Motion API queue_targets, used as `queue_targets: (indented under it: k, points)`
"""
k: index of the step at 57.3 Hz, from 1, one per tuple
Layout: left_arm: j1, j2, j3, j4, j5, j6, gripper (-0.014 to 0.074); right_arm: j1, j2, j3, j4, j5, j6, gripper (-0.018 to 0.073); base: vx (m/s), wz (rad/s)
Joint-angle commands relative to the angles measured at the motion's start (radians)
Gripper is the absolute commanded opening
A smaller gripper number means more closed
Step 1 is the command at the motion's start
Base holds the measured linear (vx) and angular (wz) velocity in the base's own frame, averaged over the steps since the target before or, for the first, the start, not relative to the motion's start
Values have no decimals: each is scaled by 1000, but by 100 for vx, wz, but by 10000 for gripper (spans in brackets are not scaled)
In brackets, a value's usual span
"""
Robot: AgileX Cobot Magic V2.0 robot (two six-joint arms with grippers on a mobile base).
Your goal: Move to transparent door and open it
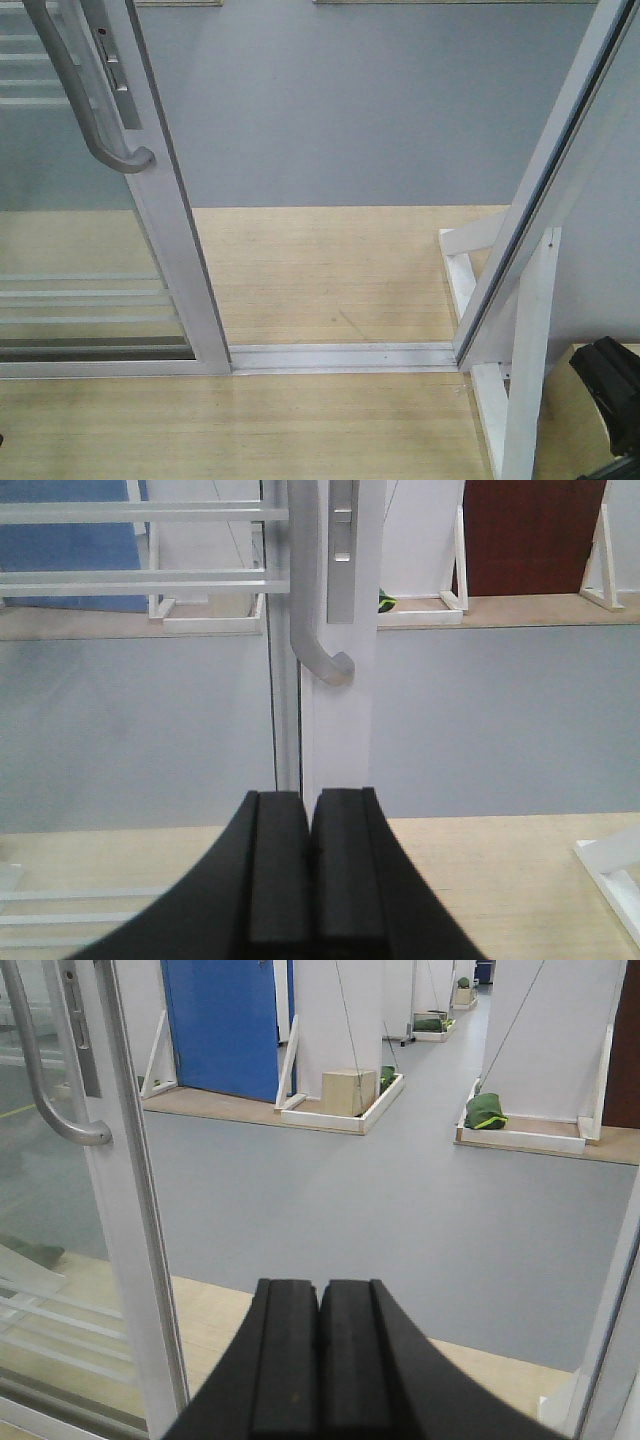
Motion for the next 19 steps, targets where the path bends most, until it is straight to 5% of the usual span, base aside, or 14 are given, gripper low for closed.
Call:
queue_targets:
  k: [1,19]
  points:
    - [-6,-15,14,-10,-83,0,3,-5,-15,4,-9,-80,-2,-5,0,0]
    - [-6,-15,14,-10,-83,0,3,-5,-15,4,-9,-80,-2,-5,0,0]
